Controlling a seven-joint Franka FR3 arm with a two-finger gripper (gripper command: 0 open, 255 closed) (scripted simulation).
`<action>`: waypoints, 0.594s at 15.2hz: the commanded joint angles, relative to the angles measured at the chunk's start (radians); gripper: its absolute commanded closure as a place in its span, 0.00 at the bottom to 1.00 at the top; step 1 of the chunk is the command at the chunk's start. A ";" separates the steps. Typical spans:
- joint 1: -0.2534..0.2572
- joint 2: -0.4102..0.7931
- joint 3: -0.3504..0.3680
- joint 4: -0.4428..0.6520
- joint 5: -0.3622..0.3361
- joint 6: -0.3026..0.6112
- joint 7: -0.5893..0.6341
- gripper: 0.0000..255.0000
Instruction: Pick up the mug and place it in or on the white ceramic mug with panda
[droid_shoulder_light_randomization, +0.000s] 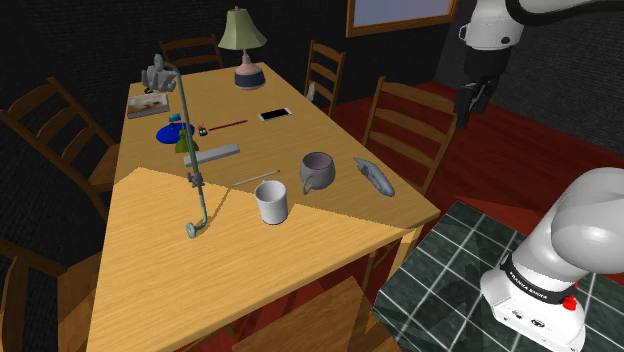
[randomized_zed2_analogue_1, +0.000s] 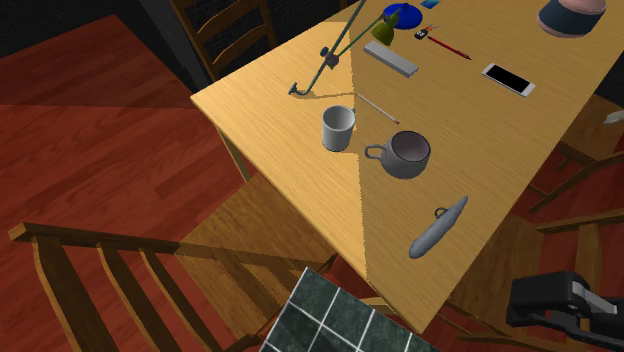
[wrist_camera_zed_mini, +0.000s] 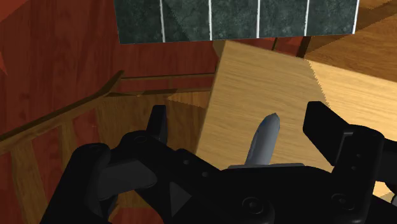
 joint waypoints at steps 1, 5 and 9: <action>0.000 0.000 0.000 0.000 0.000 0.000 0.000 0.00; 0.035 0.090 0.061 0.012 0.050 0.074 0.065 0.00; 0.067 0.194 0.119 0.043 0.090 0.145 0.126 0.00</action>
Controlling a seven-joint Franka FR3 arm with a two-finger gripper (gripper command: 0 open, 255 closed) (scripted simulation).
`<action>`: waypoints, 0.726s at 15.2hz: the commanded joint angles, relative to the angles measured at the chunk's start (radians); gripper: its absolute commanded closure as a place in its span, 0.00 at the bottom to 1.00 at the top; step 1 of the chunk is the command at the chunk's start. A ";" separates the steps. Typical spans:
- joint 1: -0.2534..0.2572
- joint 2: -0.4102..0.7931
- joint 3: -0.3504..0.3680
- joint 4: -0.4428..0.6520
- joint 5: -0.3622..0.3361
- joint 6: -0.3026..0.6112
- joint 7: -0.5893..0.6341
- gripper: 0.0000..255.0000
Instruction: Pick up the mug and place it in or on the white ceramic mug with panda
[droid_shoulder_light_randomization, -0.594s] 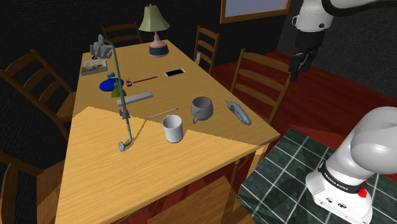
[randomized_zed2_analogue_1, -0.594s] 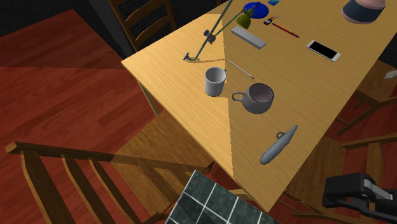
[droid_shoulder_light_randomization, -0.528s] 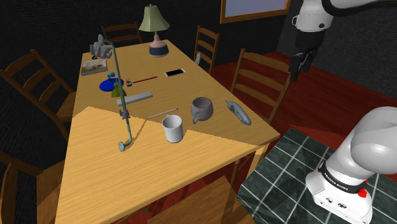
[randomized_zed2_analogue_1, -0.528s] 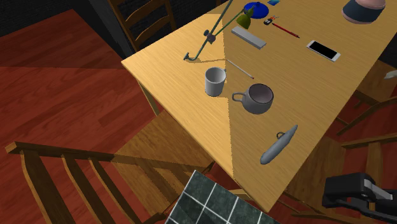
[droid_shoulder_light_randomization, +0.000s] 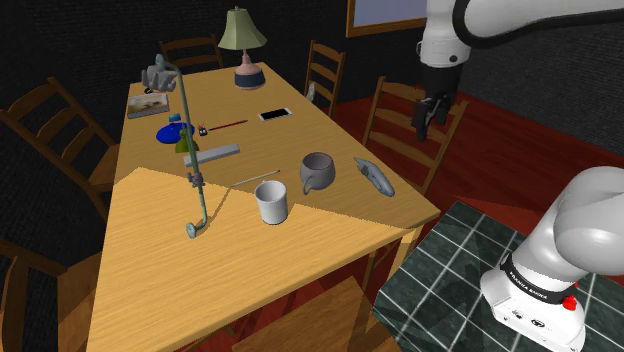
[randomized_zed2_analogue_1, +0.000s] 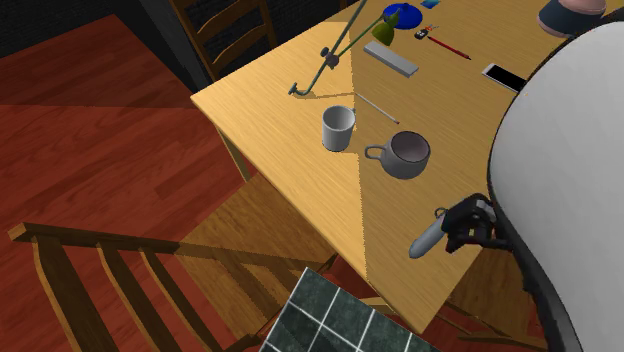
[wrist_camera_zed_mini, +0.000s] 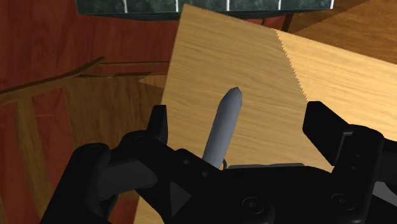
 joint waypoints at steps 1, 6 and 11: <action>0.015 0.051 0.029 0.015 0.018 0.035 0.031 0.00; 0.048 0.199 0.097 0.085 0.046 0.112 0.104 0.00; 0.075 0.358 0.160 0.184 0.051 0.173 0.179 0.00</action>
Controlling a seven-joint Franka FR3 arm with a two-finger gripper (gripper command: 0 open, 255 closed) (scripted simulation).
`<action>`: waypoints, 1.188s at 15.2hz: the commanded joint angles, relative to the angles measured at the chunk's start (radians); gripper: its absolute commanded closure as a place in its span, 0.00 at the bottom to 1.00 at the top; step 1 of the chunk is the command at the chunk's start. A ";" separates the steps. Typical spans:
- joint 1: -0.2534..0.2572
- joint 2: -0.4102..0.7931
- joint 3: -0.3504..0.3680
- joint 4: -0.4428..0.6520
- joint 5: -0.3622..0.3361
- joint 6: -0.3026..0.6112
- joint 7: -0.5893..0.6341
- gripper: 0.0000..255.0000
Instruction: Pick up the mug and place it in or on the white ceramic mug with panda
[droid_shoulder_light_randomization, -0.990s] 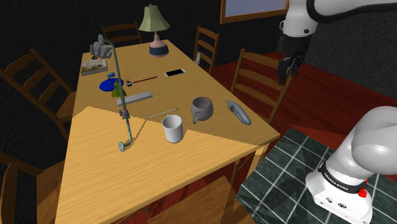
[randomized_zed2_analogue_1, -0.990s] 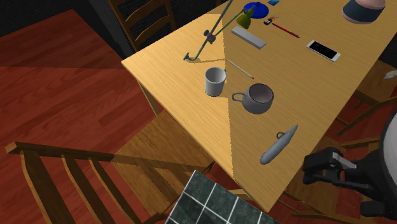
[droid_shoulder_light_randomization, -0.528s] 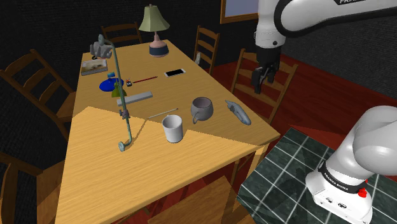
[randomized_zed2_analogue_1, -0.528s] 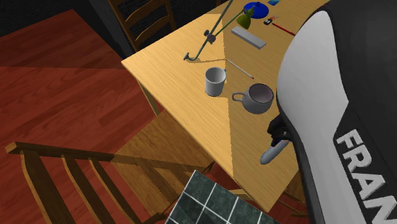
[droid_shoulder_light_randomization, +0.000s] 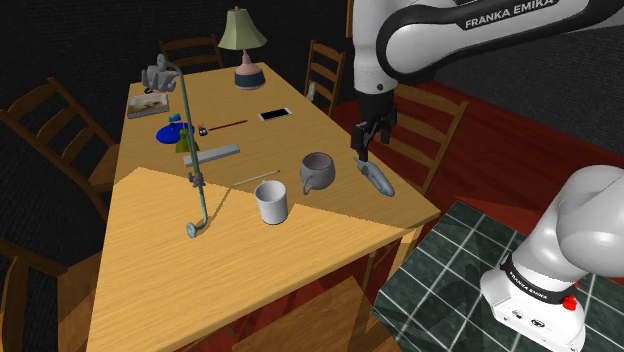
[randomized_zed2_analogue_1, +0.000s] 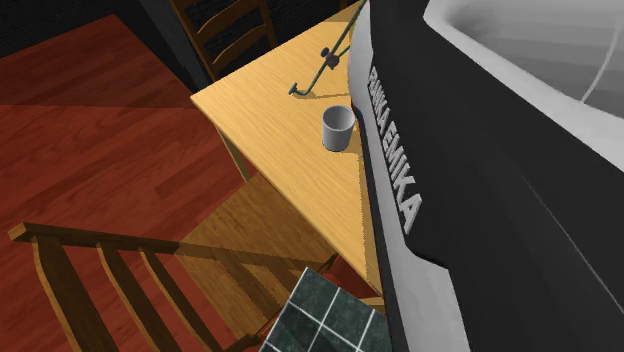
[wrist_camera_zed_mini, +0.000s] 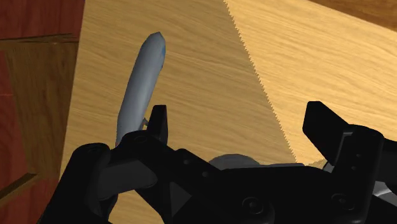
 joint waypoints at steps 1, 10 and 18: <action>0.011 0.071 0.025 0.045 -0.002 0.026 0.033 0.00; 0.073 0.387 0.108 0.306 -0.063 0.070 0.172 0.00; 0.168 0.697 0.136 0.639 -0.153 0.030 0.275 0.00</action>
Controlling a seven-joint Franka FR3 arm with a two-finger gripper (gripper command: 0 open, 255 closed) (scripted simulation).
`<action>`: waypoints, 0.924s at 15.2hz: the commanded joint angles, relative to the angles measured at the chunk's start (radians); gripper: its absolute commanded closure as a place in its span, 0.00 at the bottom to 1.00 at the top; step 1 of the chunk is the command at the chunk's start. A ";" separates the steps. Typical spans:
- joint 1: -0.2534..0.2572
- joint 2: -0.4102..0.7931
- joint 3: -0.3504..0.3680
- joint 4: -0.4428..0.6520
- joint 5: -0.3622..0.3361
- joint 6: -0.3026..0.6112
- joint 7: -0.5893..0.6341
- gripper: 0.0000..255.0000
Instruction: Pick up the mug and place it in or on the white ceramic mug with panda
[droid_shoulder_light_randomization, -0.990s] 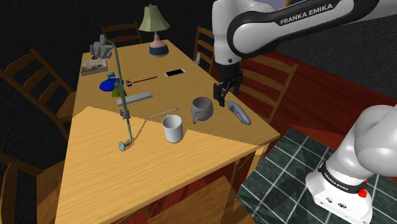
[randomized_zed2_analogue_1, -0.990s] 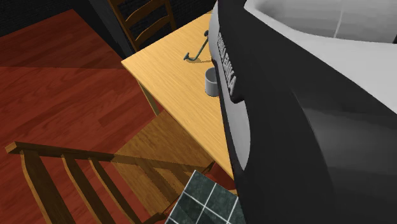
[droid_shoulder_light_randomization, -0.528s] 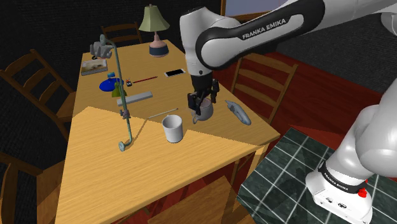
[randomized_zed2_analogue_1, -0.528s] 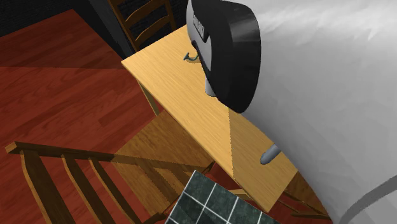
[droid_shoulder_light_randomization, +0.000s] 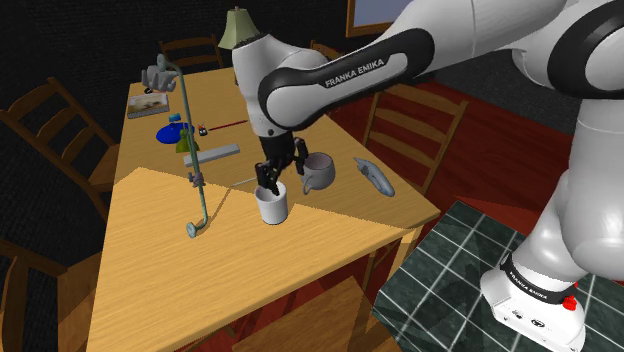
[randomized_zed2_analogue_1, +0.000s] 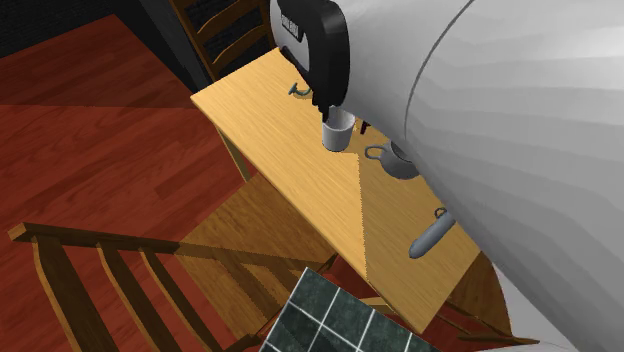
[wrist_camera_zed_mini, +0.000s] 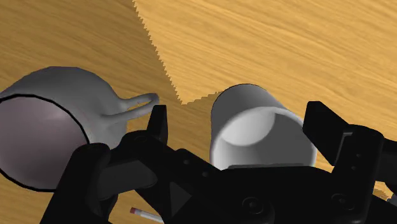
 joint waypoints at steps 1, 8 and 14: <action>0.034 0.094 0.003 0.111 -0.026 -0.022 0.028 0.00; 0.112 0.295 -0.005 0.353 -0.073 -0.069 0.059 0.00; 0.105 0.300 -0.008 0.285 -0.077 0.003 0.064 0.00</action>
